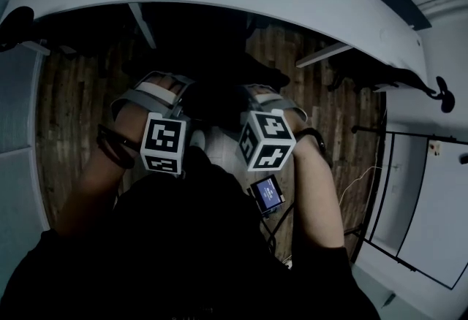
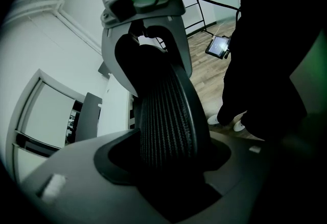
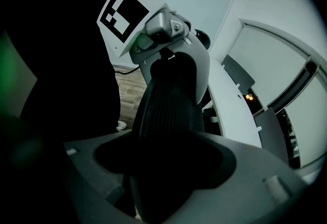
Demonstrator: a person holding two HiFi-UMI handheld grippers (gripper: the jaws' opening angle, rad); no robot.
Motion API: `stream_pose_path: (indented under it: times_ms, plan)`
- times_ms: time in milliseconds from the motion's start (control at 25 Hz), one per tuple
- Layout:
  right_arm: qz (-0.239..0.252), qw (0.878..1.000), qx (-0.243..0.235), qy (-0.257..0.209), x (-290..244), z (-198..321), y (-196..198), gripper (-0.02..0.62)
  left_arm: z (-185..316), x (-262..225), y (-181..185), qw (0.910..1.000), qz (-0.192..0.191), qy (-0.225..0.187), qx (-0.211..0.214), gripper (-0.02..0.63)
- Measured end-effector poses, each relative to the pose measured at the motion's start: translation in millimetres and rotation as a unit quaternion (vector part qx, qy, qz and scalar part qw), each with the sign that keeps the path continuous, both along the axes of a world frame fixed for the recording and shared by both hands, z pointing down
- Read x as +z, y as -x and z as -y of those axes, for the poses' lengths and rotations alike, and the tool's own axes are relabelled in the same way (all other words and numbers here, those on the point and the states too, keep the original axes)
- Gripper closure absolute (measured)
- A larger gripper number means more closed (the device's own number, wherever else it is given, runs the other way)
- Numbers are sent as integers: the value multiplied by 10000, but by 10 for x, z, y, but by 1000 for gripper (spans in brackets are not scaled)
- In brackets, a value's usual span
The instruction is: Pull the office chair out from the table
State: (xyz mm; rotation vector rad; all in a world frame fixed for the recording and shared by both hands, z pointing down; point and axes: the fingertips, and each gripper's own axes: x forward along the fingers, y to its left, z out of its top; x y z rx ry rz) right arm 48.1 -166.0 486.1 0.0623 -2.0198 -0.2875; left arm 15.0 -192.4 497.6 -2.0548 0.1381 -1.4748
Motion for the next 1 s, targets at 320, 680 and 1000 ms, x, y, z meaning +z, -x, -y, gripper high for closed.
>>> stream_pose_path:
  times_ms: [320, 680, 1000]
  plan:
    - [-13, 9997, 234, 113, 36, -610, 336, 278, -592, 6, 338, 9998, -68, 2, 212, 313]
    - [-109, 9988, 472, 92, 69, -1191, 492, 272, -1168, 15, 477, 9991, -140, -154, 357, 314]
    - [-142, 9980, 598, 138, 57, -1745, 616, 270, -1716, 14, 586, 9984, -154, -219, 493, 314]
